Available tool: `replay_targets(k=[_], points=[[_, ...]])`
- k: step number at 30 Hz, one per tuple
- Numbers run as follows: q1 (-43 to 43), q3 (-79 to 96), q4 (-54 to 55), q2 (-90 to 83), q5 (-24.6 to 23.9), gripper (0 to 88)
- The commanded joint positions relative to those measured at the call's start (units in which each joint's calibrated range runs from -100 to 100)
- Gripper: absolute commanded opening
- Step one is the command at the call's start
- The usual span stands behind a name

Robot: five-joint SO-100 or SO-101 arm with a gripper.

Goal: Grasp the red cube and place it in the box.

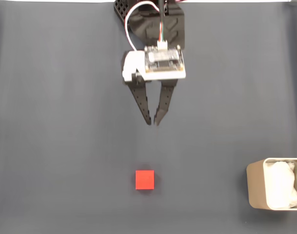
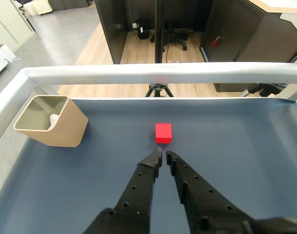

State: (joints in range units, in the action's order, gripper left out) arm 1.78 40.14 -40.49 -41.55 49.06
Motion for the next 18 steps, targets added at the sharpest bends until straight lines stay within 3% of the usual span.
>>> replay_targets(k=[1, 13, 18], points=[[0.1, -7.4, -0.5, 3.7, 1.1, 0.0], [-0.3, -24.1, -6.9, 17.4, 0.4, 0.3], [-1.2, -29.8, -11.0, 22.3, 0.2, 6.6]])
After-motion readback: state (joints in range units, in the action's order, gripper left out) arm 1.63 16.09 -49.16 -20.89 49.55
